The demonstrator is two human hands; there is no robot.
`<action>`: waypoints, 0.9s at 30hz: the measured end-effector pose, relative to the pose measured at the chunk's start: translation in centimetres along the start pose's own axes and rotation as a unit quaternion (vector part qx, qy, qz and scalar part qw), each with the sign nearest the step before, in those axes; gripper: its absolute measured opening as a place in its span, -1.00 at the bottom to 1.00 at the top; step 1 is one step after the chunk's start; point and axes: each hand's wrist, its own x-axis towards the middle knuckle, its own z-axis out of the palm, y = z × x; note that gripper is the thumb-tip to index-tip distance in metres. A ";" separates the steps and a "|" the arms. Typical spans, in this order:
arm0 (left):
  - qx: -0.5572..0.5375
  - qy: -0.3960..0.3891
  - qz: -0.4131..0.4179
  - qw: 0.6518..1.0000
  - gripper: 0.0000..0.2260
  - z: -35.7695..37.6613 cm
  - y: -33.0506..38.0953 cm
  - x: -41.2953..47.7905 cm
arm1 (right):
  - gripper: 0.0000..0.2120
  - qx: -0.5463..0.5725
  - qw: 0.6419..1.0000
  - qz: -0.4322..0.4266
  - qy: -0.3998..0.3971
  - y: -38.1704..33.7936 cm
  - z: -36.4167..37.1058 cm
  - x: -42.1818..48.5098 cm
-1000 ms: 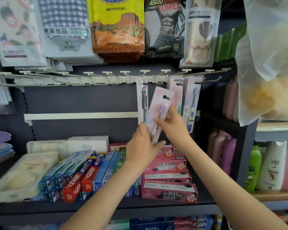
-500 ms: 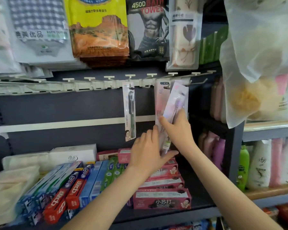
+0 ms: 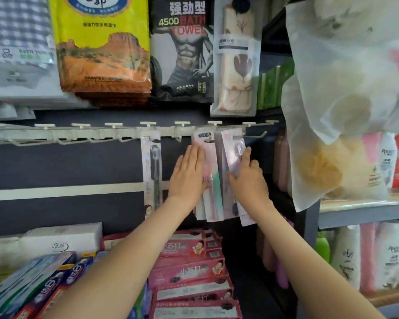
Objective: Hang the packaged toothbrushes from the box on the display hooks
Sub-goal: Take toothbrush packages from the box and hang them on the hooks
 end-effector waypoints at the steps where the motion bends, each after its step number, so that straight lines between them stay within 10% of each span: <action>1: -0.002 -0.008 -0.007 1.000 -0.12 0.3 0.1 0.4 | -0.23 0.000 1.000 0.008 0.003 0.1 0.3 0.4; 17: -0.046 -0.006 -0.017 0.999 -0.08 1.5 0.6 -2.2 | -0.25 -0.012 1.000 0.012 0.007 0.0 4.2 -3.8; 27: -0.211 -0.042 -0.036 0.976 -0.37 0.9 -3.9 -26.3 | -0.46 0.110 0.985 -0.069 -0.118 -5.8 8.4 -25.2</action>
